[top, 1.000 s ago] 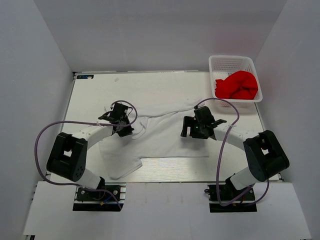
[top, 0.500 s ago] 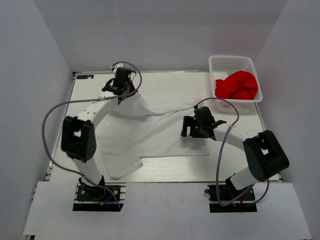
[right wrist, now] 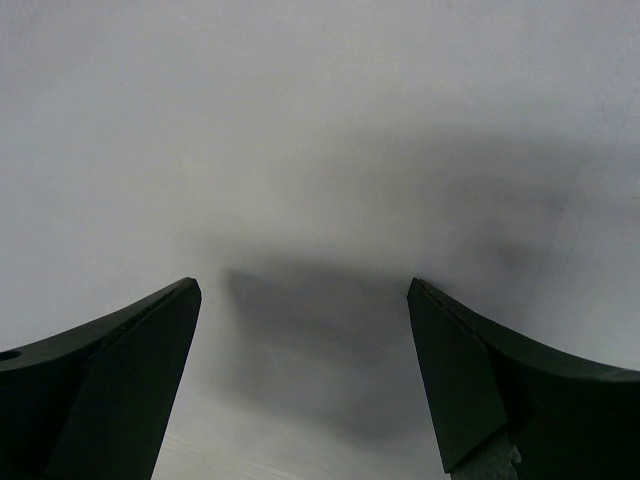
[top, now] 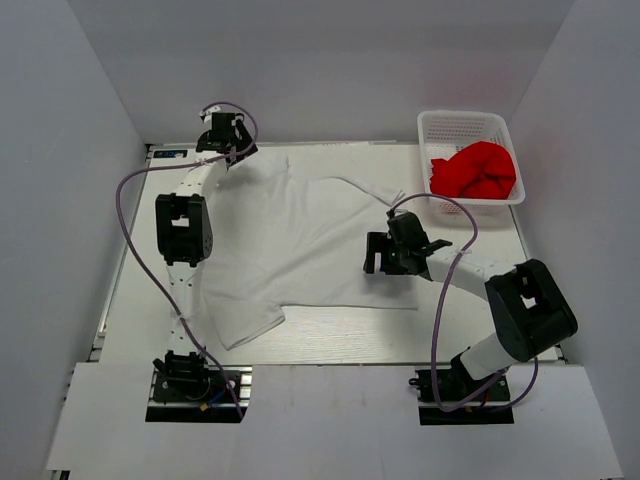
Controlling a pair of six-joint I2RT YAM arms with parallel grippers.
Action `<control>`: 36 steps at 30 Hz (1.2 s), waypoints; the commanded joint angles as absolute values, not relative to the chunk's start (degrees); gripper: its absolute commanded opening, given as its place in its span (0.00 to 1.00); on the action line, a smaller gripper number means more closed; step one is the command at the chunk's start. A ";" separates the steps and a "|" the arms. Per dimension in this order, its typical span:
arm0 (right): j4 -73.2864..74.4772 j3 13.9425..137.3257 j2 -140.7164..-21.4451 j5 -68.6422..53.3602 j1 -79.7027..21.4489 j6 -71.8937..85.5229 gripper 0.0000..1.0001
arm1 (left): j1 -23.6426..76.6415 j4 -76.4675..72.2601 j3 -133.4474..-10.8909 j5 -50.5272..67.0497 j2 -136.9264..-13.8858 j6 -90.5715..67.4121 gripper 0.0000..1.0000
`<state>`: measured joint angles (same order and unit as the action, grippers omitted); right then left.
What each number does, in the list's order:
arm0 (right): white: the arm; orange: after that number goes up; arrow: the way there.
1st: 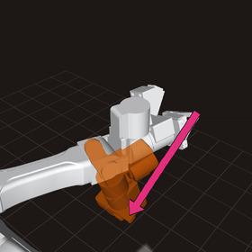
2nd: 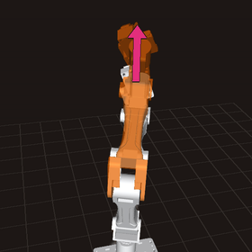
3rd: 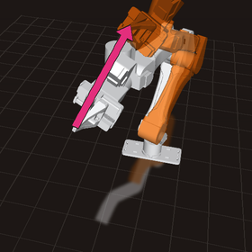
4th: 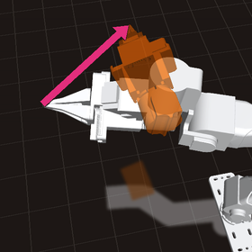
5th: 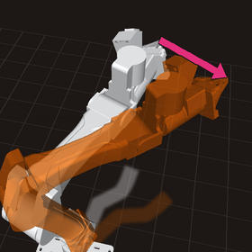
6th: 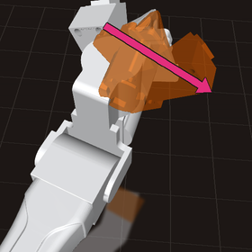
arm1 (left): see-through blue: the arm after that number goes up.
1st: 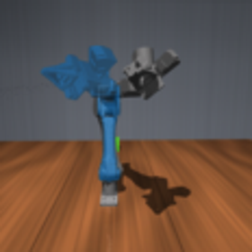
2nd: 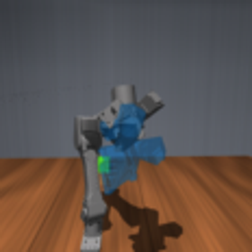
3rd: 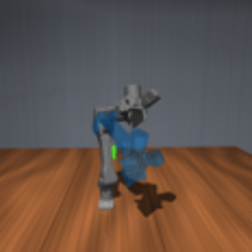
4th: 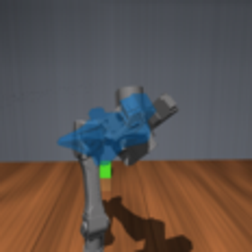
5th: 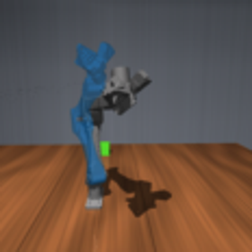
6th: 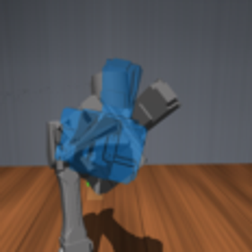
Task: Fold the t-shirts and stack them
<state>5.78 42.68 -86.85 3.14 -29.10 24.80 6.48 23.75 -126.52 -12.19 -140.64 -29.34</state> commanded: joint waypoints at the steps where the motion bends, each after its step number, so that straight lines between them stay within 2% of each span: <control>1: 9.23 40.87 -85.70 5.10 -29.27 22.77 0.90 | 7.65 18.10 -121.29 -8.61 -129.12 -26.73 1.00; 4: 9.40 41.39 -83.68 4.84 -29.27 22.06 0.90 | 8.17 23.18 -121.99 -9.32 -126.22 -26.10 1.00; 7: 9.93 41.57 -82.79 4.40 -29.35 22.06 0.90 | 8.70 23.03 -117.18 -10.89 -121.04 -24.79 1.00; 12: 13.34 42.10 -79.81 6.41 -29.27 22.06 0.90 | 9.23 20.49 -101.63 -8.36 -112.52 -23.64 1.00; 16: 16.08 44.55 -77.35 7.99 -29.09 22.41 0.90 | 9.23 11.01 -86.26 -3.00 -106.97 -23.64 1.00; 18: 17.66 46.83 -77.52 10.79 -28.83 23.90 0.90 | 9.23 9.23 -86.22 -2.38 -108.62 -23.03 1.00; 26: 19.08 57.82 -87.62 15.03 -28.83 26.45 0.90 | 9.76 14.66 -102.29 1.93 -125.48 -20.13 1.00; 33: 16.17 56.43 -94.22 8.79 -29.18 26.80 0.90 | 9.76 18.09 -109.94 0.11 -133.59 -22.13 1.00; 36: 15.73 54.33 -94.66 6.25 -29.27 26.81 0.90 | 8.36 18.11 -109.08 -0.70 -134.91 -24.77 1.00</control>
